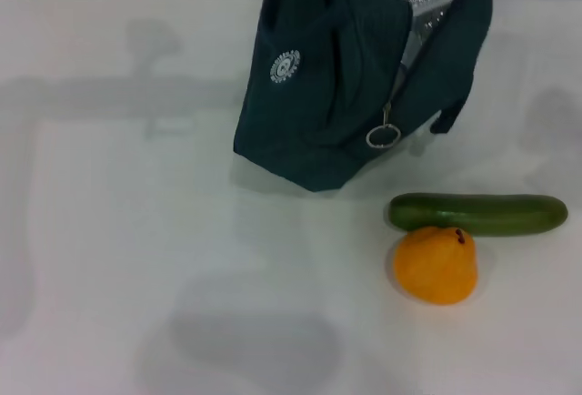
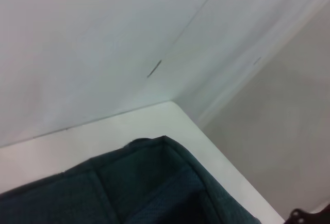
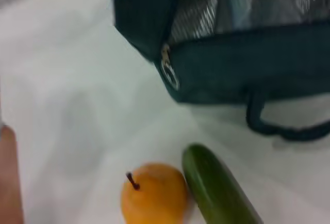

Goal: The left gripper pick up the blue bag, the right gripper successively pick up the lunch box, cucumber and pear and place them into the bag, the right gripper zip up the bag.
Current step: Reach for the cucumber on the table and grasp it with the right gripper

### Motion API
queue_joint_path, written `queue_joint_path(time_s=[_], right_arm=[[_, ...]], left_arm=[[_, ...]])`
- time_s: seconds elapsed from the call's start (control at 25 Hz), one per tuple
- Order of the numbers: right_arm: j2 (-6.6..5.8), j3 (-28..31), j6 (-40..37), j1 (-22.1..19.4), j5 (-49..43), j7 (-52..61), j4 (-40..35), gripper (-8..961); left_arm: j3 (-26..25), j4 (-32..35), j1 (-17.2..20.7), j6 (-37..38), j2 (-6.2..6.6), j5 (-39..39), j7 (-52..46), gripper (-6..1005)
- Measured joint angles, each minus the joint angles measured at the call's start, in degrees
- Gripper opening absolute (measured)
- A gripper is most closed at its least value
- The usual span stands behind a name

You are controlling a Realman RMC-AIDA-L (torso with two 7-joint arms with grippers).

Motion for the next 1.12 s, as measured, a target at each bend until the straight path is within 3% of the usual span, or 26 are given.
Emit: queue_joint_path(time_s=[0.24,0.48,0.72,0.88,1.12], right_arm=[[2.27,-8.9,1.2,6.1,-7.6,6.4,0.4,583],[6.23,-13.4,3.1,9.5,-12.0,6.1,0.5,591],[8.58,-20.5,8.2,9.8,-15.0,6.4,0.5,594],[10.61,-21.7,9.3,9.3,-16.9,5.6,-0.5,596],[11.27,-21.7,13.7,7.0,-16.7,4.5,-3.3,599]], left_arm=[[0.0,0.0,0.0,-0.7,-0.56,-0.2,0.1,43],[0.0,0.0,0.9,-1.6,-0.97,-2.2,0.8,43],[0.0,0.2,1.8,-1.7,-1.04,-2.7,0.9,43],[0.0,0.3,2.5,-1.7,-1.02,-3.2,1.0,43],[-0.3,0.6,3.7,-1.7,-0.93,-3.5,1.8,43]])
